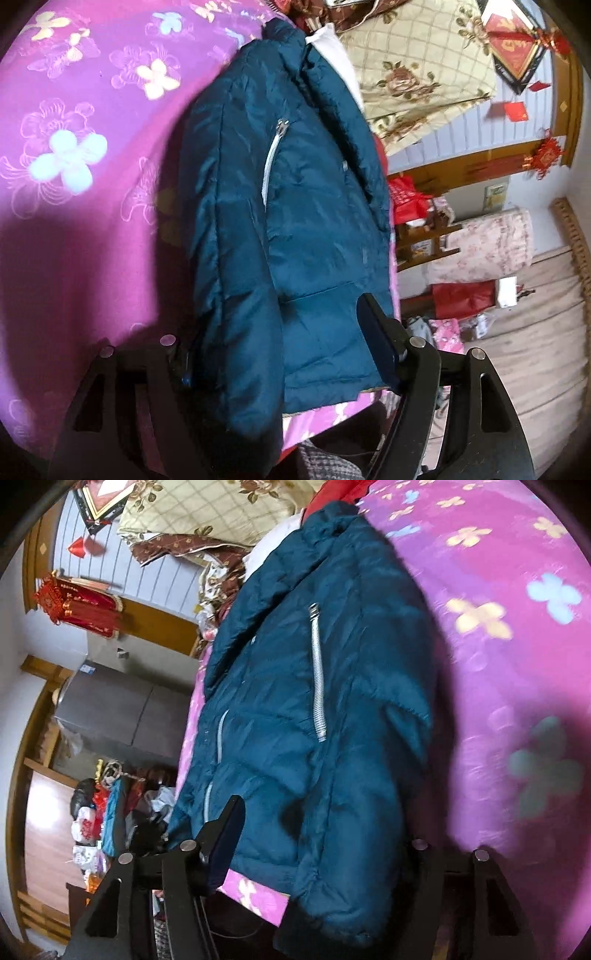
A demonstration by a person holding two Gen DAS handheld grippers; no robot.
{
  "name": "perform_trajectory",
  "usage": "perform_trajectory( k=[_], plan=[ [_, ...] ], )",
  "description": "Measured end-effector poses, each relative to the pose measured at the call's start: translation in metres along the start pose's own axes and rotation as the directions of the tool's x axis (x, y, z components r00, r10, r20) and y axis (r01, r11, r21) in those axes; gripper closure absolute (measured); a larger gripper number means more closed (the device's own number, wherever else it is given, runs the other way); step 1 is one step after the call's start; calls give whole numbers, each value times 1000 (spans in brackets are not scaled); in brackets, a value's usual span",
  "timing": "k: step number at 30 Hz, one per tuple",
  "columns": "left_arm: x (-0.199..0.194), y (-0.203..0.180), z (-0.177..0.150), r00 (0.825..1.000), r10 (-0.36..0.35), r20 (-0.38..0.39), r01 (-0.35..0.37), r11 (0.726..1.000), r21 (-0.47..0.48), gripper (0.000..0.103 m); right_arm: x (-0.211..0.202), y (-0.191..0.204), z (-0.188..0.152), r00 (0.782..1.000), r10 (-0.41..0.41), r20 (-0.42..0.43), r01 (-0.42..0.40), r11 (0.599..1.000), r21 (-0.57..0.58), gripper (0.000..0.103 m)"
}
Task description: Fold large clothes
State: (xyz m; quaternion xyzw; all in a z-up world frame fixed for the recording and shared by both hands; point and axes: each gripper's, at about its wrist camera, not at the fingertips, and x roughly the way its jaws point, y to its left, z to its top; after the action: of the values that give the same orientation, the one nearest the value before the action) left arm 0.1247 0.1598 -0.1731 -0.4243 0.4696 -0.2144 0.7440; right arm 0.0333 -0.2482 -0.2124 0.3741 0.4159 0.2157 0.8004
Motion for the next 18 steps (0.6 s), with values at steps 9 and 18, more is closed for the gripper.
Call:
perform_trajectory(
  k=[9, 18],
  plan=[
    [4, -11, -15, 964, 257, 64, -260, 965, 44, 75, 8, 6, -12, 991, -120, 59, 120, 993, -2, 72],
    [-28, -31, -13, 934, 327, 145, -332, 943, 10, 90, -20, 27, -9, 988, -123, 98, 129, 990, -53, 91]
  ],
)
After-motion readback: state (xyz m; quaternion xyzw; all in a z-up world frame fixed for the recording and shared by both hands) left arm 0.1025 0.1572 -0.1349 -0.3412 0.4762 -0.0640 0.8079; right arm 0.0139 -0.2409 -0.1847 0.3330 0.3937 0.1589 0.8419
